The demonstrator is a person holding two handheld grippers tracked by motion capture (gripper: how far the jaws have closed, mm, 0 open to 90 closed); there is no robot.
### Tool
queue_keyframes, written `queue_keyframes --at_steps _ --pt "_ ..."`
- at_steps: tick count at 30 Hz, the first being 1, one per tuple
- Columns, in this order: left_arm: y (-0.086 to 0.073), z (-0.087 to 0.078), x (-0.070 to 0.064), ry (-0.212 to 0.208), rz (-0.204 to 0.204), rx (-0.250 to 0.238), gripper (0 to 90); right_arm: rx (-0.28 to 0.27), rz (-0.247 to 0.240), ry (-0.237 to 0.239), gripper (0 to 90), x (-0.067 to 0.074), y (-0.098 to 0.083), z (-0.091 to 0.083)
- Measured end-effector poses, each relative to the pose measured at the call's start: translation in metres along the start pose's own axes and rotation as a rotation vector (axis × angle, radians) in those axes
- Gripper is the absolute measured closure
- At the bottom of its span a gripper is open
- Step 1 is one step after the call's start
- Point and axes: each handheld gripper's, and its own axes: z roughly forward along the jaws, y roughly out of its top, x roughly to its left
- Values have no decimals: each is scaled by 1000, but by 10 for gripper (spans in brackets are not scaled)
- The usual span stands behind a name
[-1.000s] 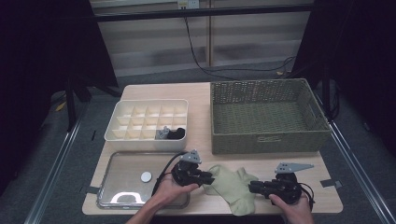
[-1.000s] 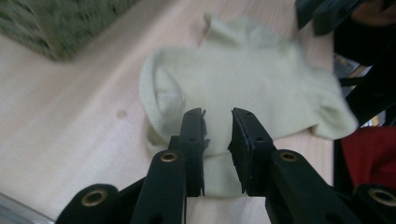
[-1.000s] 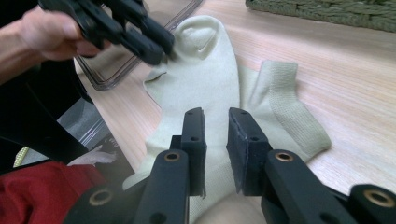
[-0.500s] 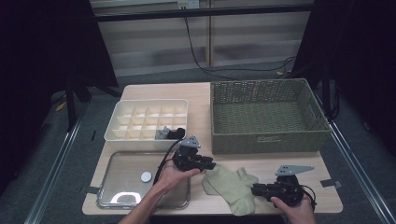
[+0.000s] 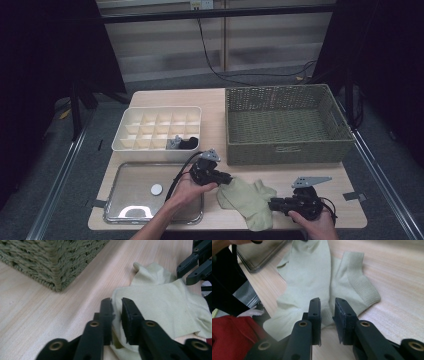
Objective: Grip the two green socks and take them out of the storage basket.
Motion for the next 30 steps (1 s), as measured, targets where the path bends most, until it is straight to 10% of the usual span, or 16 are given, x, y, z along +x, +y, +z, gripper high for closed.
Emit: queue_keyframes --at_steps 30 --pt "-11 -36 -25 0 10 -64 872 -115 6 83 885 0 28 -38"
